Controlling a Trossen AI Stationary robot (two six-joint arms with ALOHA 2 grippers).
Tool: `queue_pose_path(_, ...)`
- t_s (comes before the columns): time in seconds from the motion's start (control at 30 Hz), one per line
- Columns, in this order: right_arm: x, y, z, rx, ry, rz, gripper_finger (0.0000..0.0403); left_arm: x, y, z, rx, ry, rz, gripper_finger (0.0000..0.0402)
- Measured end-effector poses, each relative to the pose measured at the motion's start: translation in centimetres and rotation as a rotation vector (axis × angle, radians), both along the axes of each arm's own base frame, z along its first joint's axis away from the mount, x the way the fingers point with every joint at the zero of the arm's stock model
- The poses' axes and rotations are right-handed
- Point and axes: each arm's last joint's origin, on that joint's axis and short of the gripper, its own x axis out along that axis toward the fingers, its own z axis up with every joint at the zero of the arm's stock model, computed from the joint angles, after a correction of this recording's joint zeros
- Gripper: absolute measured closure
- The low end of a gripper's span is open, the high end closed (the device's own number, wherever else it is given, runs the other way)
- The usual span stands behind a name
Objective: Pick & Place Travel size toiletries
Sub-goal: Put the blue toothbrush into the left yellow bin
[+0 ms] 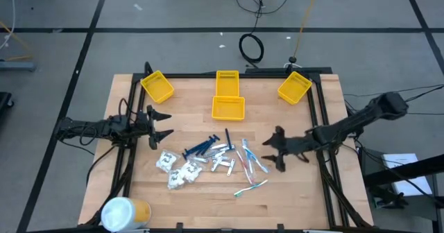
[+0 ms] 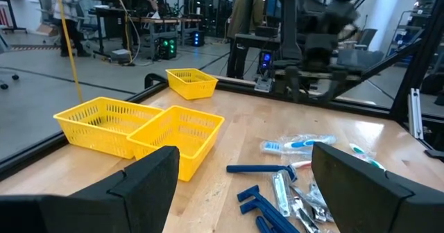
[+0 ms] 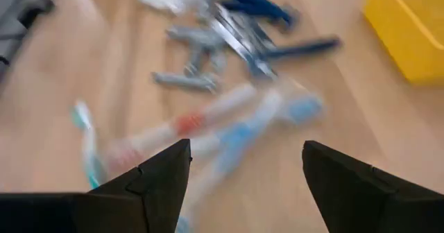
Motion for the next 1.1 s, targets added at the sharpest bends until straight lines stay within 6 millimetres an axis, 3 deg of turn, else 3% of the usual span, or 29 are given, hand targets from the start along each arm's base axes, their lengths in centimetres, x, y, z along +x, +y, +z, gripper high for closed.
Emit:
queue_pose_path(0.23,2.5,2.6,-3.2,-0.043,0.153,0.014,0.0140,0.0,0.0,0.0,0.000,0.000,0.000,0.0078)
queue_pose_path(0.37,2.3,3.0,-5.3,-0.041,0.251,-0.013,0.0140,0.0,0.0,0.0,0.000,0.000,0.000,0.0078)
queue_pose_path(0.67,2.4,3.0,-6.6,-0.042,0.313,-0.051,0.0151,0.0,0.0,0.0,0.000,0.000,0.000,0.0078)
queue_pose_path(0.8,2.3,3.0,-6.4,-0.044,0.319,-0.045,0.0191,0.0,0.0,0.0,0.000,0.000,0.001,0.0078)
queue_pose_path(1.1,2.0,2.9,-6.3,-0.045,0.345,-0.024,0.0333,0.0,0.0,0.0,0.000,0.000,0.000,0.0078)
